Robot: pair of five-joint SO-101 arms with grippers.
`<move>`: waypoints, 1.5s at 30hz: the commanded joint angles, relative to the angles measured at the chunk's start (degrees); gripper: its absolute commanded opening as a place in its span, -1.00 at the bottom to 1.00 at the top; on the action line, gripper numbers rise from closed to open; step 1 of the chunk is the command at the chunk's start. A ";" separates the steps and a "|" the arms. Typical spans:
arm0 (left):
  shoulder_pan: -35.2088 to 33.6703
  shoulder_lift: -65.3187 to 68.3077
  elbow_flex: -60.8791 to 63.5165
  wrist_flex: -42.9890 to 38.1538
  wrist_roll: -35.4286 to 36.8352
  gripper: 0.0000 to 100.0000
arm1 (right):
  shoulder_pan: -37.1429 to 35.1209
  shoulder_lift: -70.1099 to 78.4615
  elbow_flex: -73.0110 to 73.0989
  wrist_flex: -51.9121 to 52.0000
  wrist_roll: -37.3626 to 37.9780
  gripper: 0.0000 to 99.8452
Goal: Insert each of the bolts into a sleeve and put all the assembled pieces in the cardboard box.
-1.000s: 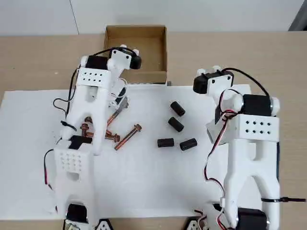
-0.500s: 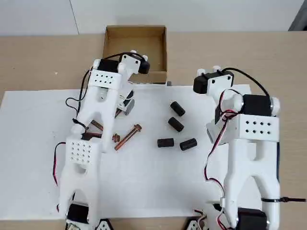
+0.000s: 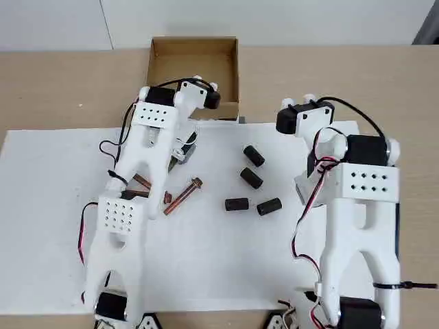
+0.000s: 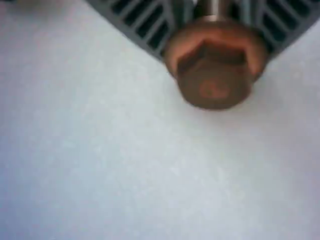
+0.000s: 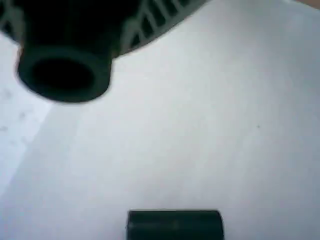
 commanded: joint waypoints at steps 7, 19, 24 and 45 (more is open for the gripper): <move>-0.53 -1.58 -5.76 0.97 0.35 -0.99 | 0.22 -3.12 -0.79 0.75 -0.35 -0.99; -0.44 -28.40 4.88 0.97 1.41 -0.99 | 0.57 -20.62 2.46 1.10 -0.09 -0.99; -0.44 -40.26 15.08 0.97 1.41 -0.99 | 0.22 -25.98 5.19 1.01 -0.26 -0.99; -0.53 -90.20 63.78 -7.38 8.09 -0.99 | -0.92 -50.33 24.70 -14.02 -16.44 -0.99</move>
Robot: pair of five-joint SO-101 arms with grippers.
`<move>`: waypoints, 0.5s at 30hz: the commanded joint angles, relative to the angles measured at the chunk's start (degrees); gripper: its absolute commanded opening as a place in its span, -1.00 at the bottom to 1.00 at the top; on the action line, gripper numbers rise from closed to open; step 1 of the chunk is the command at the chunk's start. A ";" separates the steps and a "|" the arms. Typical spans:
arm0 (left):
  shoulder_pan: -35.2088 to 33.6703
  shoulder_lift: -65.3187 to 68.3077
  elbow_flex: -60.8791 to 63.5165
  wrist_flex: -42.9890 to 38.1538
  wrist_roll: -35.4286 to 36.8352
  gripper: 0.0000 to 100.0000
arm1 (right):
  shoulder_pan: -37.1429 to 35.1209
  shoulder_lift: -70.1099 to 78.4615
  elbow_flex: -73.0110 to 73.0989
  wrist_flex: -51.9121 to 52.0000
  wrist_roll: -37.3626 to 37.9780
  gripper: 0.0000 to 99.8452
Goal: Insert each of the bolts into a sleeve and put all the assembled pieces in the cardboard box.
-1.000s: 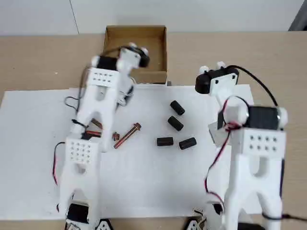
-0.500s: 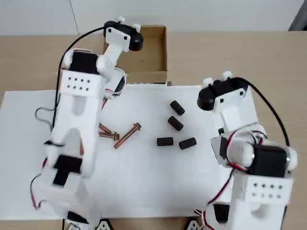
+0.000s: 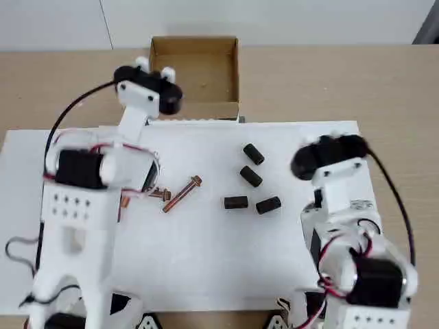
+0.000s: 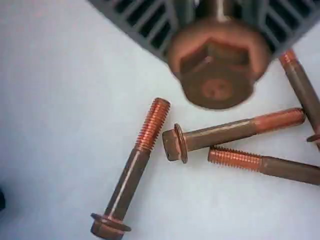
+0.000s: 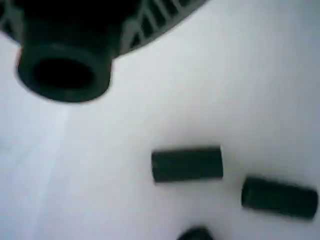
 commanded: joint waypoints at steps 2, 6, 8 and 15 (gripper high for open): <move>0.18 -11.52 9.98 -8.62 3.87 -0.99 | -2.86 -6.37 5.54 -8.31 -7.91 -0.99; 0.00 -19.87 19.38 -16.35 6.07 -0.99 | -5.32 -11.91 11.69 -12.26 -15.47 -1.00; 0.00 -23.74 23.25 -19.60 7.38 -0.99 | -6.29 -14.64 14.51 -13.85 -17.49 -1.00; 0.35 -37.45 35.91 -30.86 15.82 -0.99 | -12.79 -24.57 25.14 -19.74 -18.29 -1.00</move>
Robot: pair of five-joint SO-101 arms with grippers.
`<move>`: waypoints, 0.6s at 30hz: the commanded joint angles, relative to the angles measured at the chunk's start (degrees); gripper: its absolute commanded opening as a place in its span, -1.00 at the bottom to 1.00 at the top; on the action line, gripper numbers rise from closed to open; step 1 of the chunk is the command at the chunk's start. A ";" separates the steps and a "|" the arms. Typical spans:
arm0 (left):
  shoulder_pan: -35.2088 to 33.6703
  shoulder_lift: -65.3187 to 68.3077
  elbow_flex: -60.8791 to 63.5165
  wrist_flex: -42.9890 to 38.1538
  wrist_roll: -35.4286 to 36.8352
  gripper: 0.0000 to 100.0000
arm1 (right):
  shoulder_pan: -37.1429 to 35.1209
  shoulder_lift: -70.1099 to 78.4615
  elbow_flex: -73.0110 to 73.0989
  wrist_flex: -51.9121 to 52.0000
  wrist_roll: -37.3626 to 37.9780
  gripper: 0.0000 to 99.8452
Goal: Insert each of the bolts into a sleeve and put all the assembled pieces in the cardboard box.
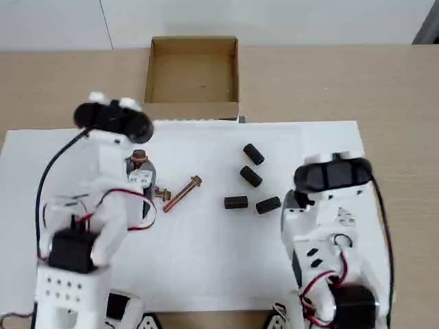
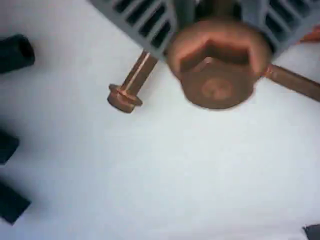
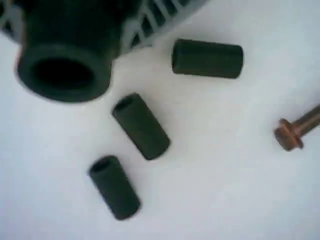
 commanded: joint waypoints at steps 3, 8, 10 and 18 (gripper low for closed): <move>0.35 -12.04 9.89 -10.64 6.24 -0.99 | -6.02 -8.57 6.59 -5.14 -0.44 -1.00; 0.44 -23.12 19.65 -16.09 14.51 -0.99 | -11.03 -15.43 12.22 -5.67 -0.35 -1.00; 0.44 -27.87 23.25 -17.05 16.79 -0.99 | -12.62 -15.08 12.75 -5.67 -0.44 -1.00; 0.62 -43.60 31.52 -17.14 20.04 -0.99 | -23.69 -14.73 14.24 -9.98 -0.09 -1.00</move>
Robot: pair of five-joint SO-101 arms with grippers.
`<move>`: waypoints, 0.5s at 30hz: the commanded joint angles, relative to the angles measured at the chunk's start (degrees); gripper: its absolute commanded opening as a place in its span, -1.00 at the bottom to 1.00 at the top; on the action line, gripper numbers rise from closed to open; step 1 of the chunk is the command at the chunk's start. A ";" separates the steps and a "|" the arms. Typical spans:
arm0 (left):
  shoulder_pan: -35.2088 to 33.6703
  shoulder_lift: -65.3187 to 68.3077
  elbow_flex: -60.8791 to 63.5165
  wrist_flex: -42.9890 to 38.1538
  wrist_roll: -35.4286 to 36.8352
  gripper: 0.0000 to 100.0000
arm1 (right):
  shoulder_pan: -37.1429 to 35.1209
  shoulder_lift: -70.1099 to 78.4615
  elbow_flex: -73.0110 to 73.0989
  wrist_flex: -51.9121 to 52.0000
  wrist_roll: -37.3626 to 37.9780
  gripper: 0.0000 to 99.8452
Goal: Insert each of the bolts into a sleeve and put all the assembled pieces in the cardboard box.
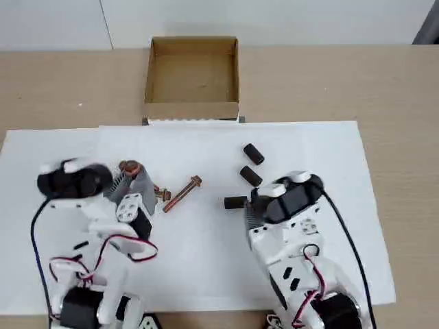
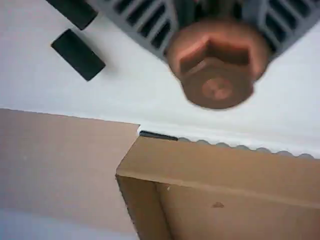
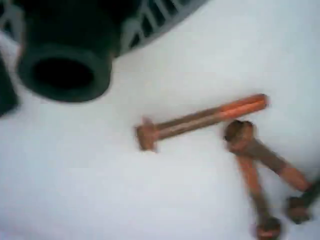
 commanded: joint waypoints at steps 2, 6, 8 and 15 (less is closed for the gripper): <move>2.20 -6.59 1.63 -1.67 2.11 -0.99 | -7.25 -0.40 1.58 -4.53 0.00 -1.00; 6.42 -6.07 1.63 -2.20 8.35 -0.99 | -12.79 -0.40 4.66 -7.87 0.00 -1.00; 9.23 -6.07 1.63 -3.34 10.99 -0.99 | -14.37 -0.40 6.15 -9.54 0.00 -1.00; 13.19 -6.07 1.63 -10.64 12.31 -0.99 | -15.78 -0.40 8.97 -11.30 5.80 -1.00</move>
